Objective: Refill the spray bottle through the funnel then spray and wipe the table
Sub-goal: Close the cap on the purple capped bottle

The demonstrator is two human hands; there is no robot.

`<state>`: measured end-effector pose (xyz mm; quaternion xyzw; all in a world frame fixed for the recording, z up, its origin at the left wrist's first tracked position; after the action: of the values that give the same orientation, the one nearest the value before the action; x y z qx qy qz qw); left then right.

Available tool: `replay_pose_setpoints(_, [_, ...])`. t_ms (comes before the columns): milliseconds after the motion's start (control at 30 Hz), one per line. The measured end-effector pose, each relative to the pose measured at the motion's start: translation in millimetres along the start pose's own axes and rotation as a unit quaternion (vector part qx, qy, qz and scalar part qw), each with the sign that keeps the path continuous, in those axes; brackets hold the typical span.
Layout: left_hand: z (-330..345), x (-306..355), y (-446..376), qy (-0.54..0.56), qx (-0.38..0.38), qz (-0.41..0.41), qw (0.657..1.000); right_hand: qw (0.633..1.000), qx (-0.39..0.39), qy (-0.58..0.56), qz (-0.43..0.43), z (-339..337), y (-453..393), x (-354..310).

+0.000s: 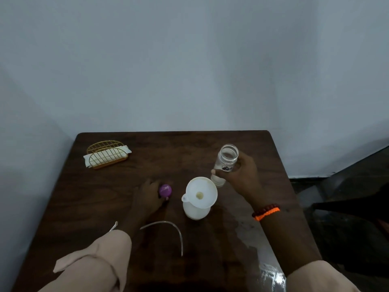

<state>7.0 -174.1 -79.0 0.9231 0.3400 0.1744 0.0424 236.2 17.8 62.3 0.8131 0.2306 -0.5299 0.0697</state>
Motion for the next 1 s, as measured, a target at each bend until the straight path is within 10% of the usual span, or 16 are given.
replay_pose_setpoints(367, [-4.3,10.2,-4.2,0.031,0.049,0.012,0.998,1.000,-0.003,0.008,0.007,-0.7,-5.1,-1.4])
replay_pose_setpoints(667, [-167.6,141.0,2.3,0.261,0.198,0.205,0.922,1.000,-0.001,0.010,0.009,6.9,-4.3,-6.8])
replay_pose_setpoints(1000, [-182.8,199.5,15.4,0.151,0.152,0.301,0.929,0.996,-0.001,0.079,-0.040,5.8,-2.7,-26.6])
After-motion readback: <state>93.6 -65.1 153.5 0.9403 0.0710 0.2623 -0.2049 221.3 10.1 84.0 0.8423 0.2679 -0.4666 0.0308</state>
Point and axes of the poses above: each hand's wrist, its own y-axis away from the middle knuckle, its own z-axis out of the palm, x = y × z, the point moved 6 cm from there along -y, towards the middle knuckle, and after that the axes turned 6 degrees about x, right-handed, at the moved point
